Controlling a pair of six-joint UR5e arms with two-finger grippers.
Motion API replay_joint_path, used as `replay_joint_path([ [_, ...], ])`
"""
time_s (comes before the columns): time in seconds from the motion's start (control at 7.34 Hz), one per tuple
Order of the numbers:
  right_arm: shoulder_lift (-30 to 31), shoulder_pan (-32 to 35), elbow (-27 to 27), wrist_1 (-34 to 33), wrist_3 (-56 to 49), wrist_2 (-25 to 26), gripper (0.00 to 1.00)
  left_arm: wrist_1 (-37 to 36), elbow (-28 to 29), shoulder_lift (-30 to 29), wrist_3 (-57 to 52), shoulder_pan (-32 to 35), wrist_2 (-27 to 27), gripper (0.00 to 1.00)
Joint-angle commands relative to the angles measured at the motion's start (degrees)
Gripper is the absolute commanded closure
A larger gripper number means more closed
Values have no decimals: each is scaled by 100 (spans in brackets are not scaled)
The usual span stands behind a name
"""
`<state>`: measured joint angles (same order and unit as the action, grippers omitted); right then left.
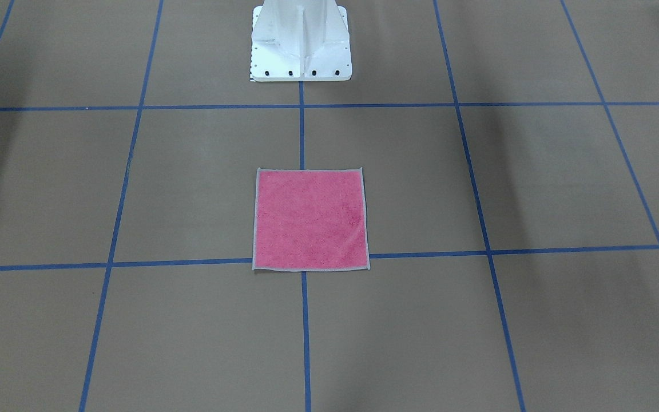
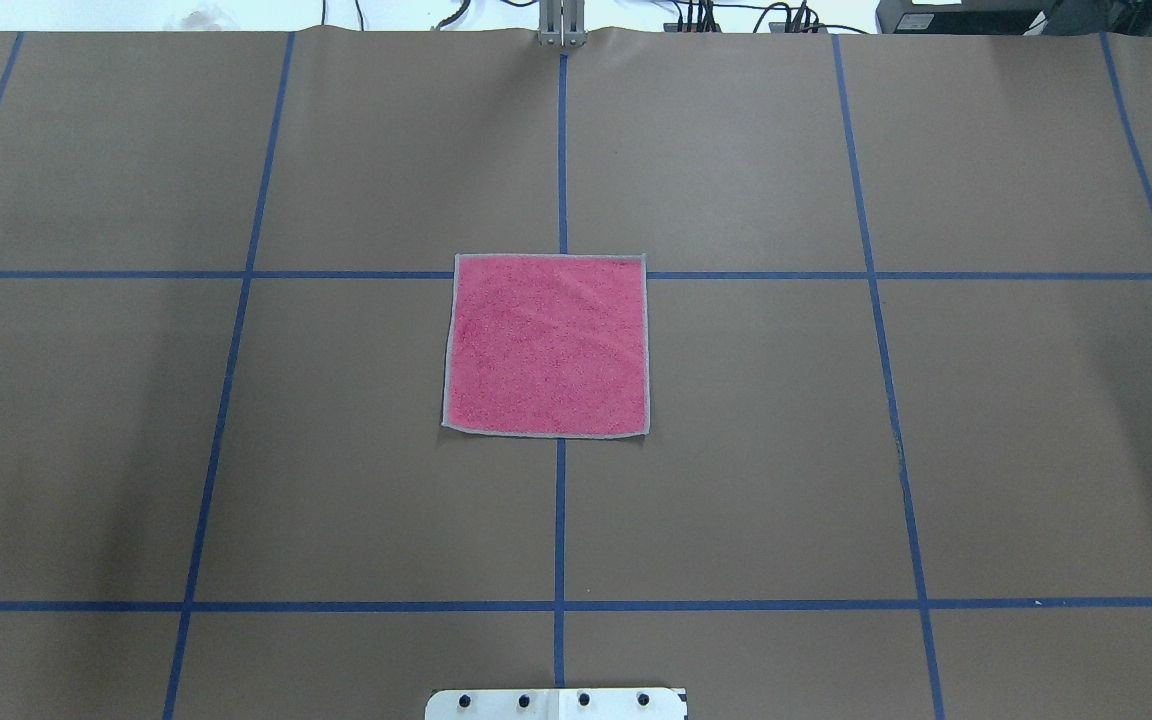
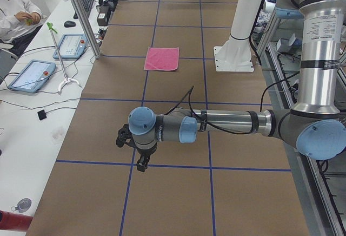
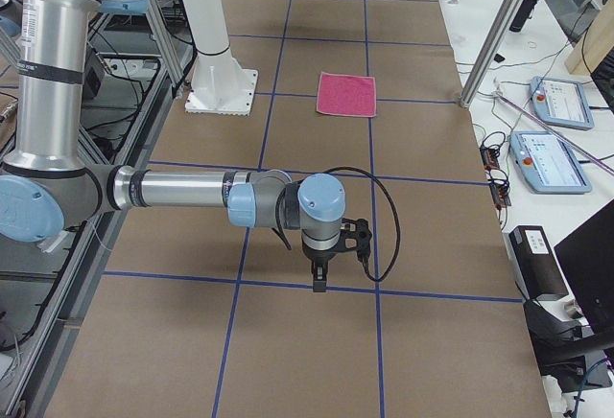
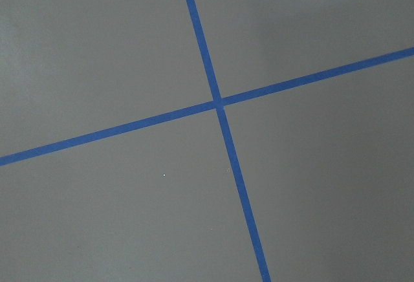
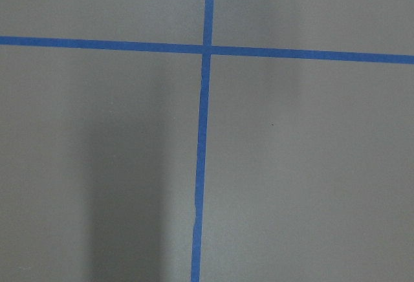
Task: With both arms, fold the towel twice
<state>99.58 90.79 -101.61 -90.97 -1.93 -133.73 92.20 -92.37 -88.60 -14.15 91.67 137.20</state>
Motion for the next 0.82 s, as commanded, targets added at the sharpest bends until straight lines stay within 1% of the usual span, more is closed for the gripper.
replay_joint_path([
  [0.0, 0, -9, 0, 1, 9, -4, 0, -43, -26, -78, 331, 0, 0, 0],
  [0.41, -17, -9, -8, 9, -35, -4, 0, 18, -175, -8, 281, 0, 9, 0],
  [0.68, -52, -35, 1, 245, 0, -39, 0, 18, -211, -8, 290, 0, 9, 0],
])
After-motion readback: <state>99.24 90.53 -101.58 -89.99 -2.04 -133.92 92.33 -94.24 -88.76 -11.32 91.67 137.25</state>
